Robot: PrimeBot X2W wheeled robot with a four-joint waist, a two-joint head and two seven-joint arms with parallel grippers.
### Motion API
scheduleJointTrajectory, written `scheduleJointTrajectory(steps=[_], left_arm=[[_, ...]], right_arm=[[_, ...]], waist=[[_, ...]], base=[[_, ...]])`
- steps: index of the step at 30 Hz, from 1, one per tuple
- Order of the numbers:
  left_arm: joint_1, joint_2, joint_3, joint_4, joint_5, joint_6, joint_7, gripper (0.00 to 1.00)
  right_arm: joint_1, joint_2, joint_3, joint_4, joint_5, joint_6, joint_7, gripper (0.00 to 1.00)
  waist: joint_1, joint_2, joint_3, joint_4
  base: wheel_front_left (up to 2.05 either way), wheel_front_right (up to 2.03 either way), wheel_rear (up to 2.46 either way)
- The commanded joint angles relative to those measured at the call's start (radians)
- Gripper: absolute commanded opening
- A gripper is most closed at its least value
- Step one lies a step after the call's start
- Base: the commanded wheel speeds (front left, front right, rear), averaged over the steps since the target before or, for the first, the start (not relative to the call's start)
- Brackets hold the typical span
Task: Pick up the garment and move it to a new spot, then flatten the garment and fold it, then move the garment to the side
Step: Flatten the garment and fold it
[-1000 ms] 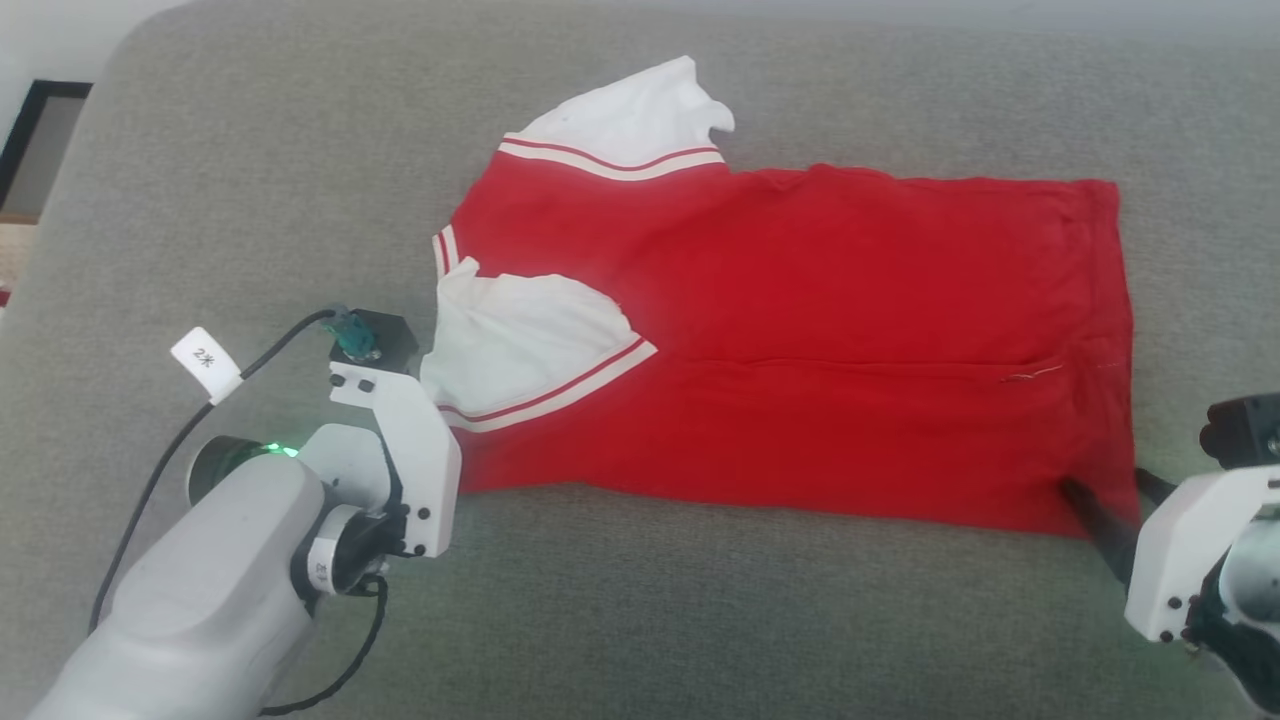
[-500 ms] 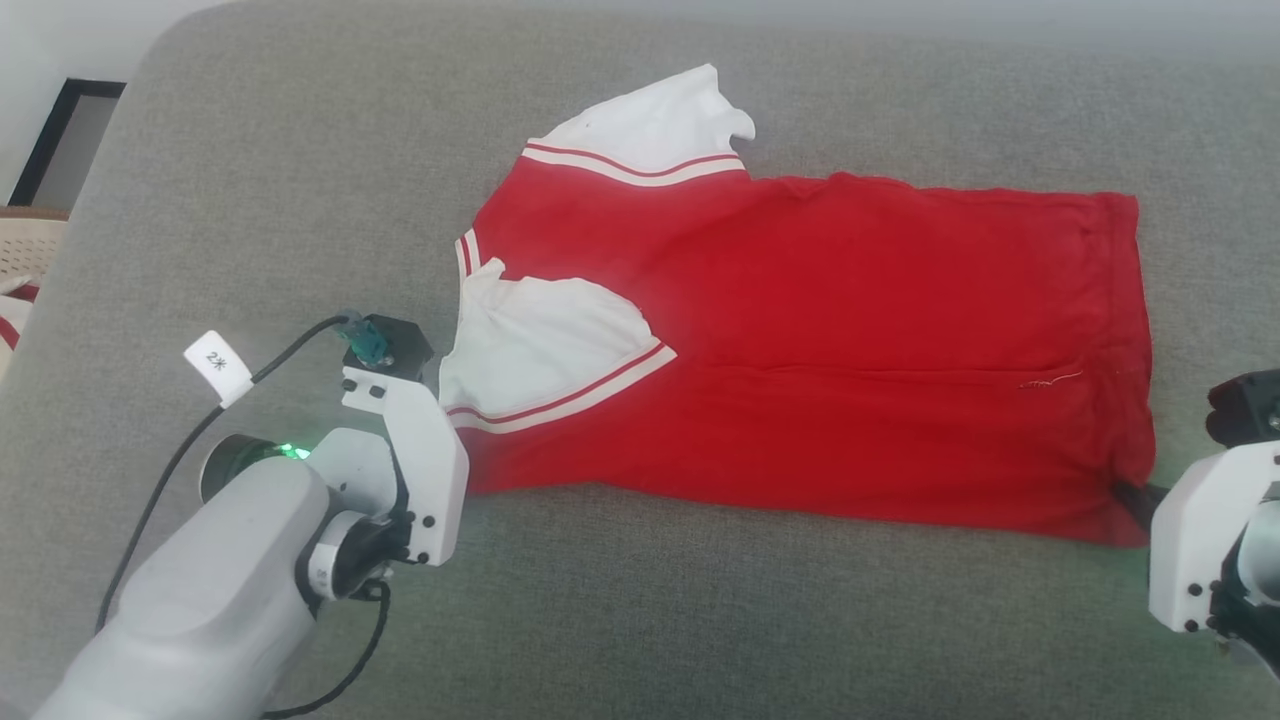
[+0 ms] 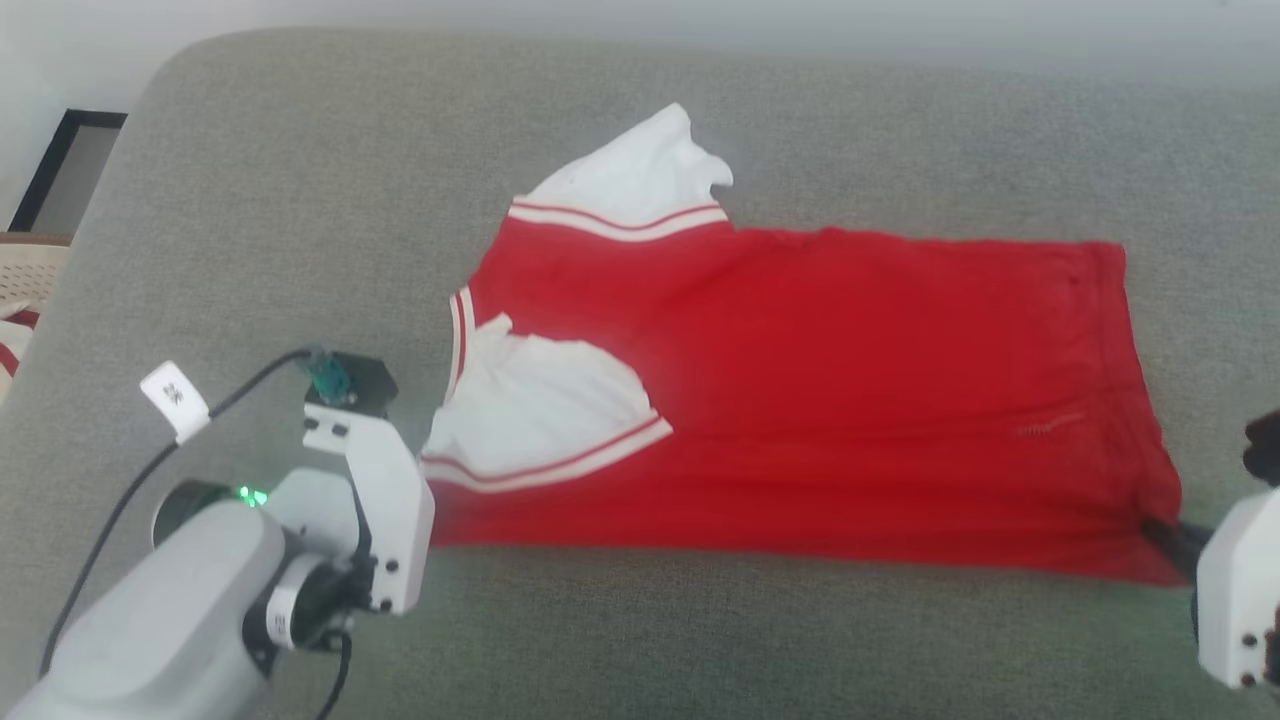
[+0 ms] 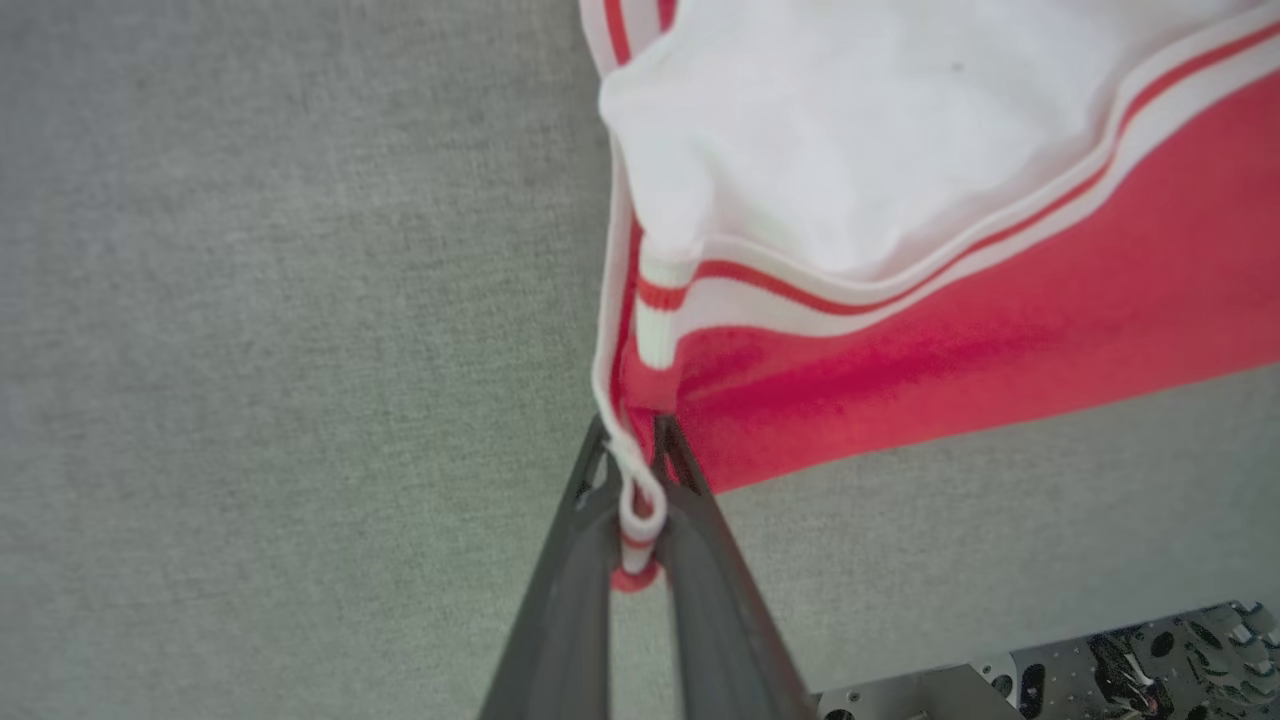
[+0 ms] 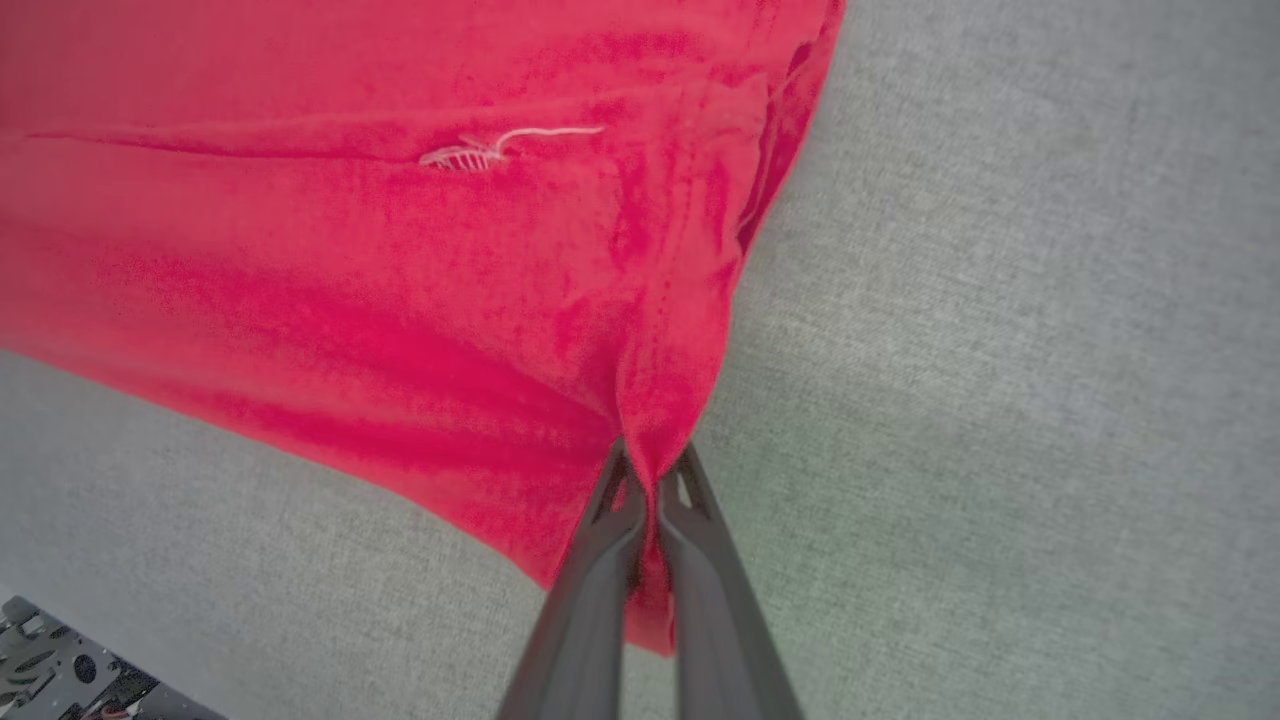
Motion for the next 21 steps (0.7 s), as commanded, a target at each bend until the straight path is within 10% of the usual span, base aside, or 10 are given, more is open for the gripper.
scheduleJointTrajectory(steps=[1,11,14,15,16,18,21], left_arm=[[0.027,0.019,0.005,-0.023,-0.009,0.023,0.012,0.0],[0.147,0.055,-0.001,-0.15,-0.036,0.116,0.047,0.0],[0.158,0.045,0.005,-0.128,-0.047,0.122,0.042,0.45],[0.159,0.041,0.006,-0.124,-0.052,0.118,0.042,0.84],[0.157,0.038,0.012,-0.118,-0.058,0.12,0.038,1.0],[0.147,0.042,0.017,-0.116,-0.062,0.125,0.043,1.0],[0.133,0.057,0.022,-0.129,-0.058,0.128,0.055,1.0]], right_arm=[[0.026,-0.007,-0.009,-0.016,0.01,-0.002,0.012,0.0],[0.129,0.037,-0.034,-0.031,0.025,-0.002,0.02,0.0],[0.112,0.064,-0.032,0.003,0.011,-0.002,-0.005,0.0],[0.106,0.069,-0.025,0.013,0.005,-0.002,-0.012,0.15],[0.1,0.072,-0.014,0.021,0.002,-0.002,-0.017,0.27],[0.093,0.085,-0.002,0.033,0.008,-0.002,-0.03,1.0],[0.087,0.094,0.004,0.038,0.018,-0.002,-0.043,1.0]], waist=[[0.0,0.0,-0.002,-0.001],[0.0,0.0,-0.006,-0.01],[0.0,0.0,-0.007,-0.017],[0.0,0.0,-0.008,-0.02],[0.0,0.0,-0.009,-0.023],[0.0,0.0,-0.013,-0.03],[0.0,0.0,-0.017,-0.037]], base=[[0.0,0.0,0.0],[0.0,0.0,0.0],[0.0,0.0,0.0],[0.0,0.0,0.0],[0.0,0.0,0.0],[0.0,0.0,0.0],[0.0,0.0,0.0]])
